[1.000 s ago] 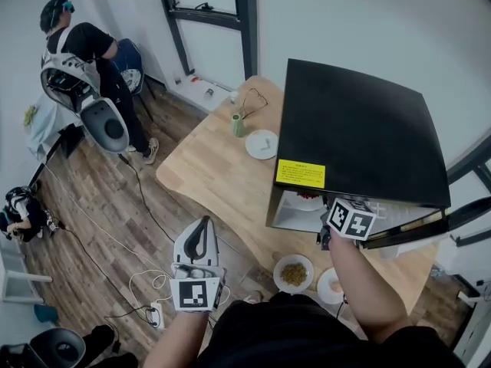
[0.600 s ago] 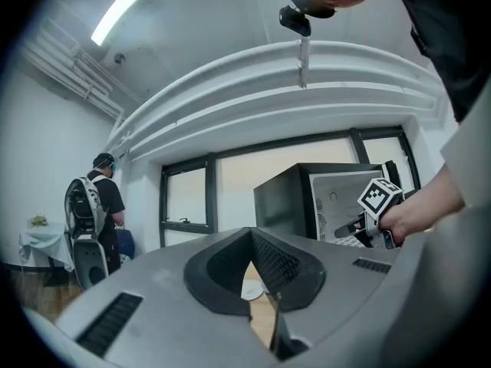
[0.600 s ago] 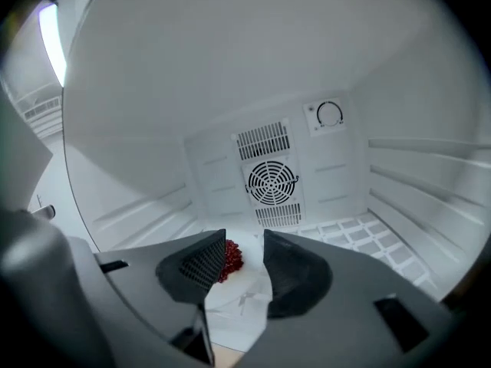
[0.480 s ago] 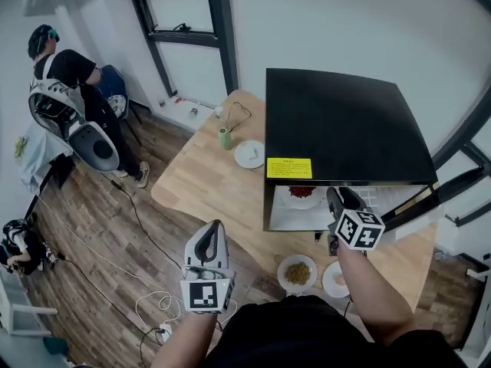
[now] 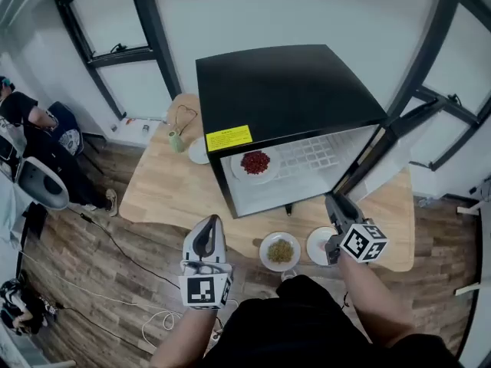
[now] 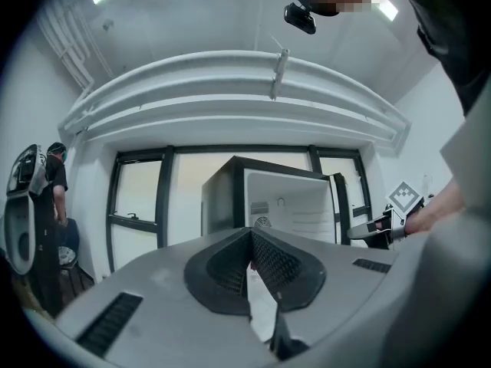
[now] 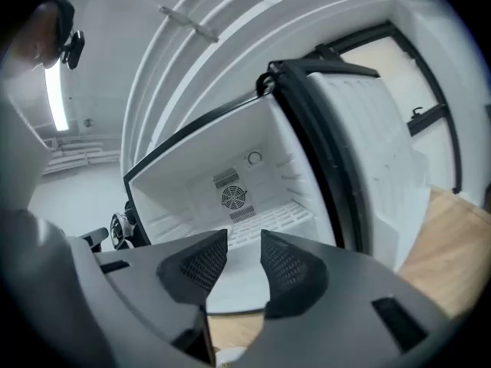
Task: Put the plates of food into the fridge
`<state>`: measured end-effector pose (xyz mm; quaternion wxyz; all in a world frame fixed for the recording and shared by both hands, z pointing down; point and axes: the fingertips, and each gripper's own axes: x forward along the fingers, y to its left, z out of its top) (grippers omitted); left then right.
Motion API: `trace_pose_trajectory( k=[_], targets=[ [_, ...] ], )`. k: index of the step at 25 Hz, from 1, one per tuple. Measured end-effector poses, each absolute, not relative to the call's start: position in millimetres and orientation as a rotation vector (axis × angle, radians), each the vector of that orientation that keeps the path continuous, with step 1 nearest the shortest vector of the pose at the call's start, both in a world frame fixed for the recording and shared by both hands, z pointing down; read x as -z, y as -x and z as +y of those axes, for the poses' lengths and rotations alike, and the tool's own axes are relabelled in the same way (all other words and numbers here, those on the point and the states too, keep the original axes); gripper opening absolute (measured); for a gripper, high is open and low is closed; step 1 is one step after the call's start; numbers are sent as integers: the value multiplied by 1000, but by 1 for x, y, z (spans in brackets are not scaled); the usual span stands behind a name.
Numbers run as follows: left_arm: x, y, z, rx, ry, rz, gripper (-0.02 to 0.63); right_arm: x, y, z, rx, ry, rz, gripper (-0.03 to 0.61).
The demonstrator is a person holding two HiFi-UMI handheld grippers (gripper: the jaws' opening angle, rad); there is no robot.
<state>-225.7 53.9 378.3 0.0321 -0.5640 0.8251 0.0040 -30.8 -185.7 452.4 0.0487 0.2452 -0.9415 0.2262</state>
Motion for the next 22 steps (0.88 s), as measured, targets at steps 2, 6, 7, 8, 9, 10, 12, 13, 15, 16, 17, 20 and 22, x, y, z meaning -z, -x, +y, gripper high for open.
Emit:
trace_pose_trajectory(
  k=[2,6,7,8,9,10,12,13,15,16,17,20,22],
  targets=[
    [-380,210,47,1,1794,2488,4,-467,-4,-177,-754,-820,-2840,146],
    [-385,179,35,18,1890,2425,4,-500,-68,-158,-902,-944,-2752,141],
    [-387,172,32,23,1909,2411,4,-511,-84,-155,-953,-985,-2724,141],
    [-390,165,28,30,1926,2395,5,-523,-99,-153,-1010,-1032,-2692,141],
    [-392,158,25,38,1943,2378,5,-536,-114,-151,-1069,-1082,-2656,141],
    [-394,152,22,44,1960,2364,5,-549,-127,-148,-1125,-1133,-2617,141],
    [-399,140,17,56,1998,2339,5,-574,-150,-139,-1227,-1215,-2540,141],
    [-401,135,14,66,2015,2326,5,-586,-157,-134,-1276,-1242,-2504,141],
    [-405,126,9,90,2040,2304,4,-610,-166,-126,-1375,-1273,-2443,141],
    [-408,123,6,102,2050,2297,4,-622,-168,-122,-1423,-1284,-2416,141],
    [-410,119,3,113,2059,2292,4,-632,-171,-119,-1467,-1294,-2390,141],
    [-417,111,-3,162,2099,2267,5,-663,-176,-110,-1574,-1329,-2315,143],
    [-421,106,-4,223,2125,2237,4,-683,-172,-106,-1615,-1336,-2285,165]
  ],
)
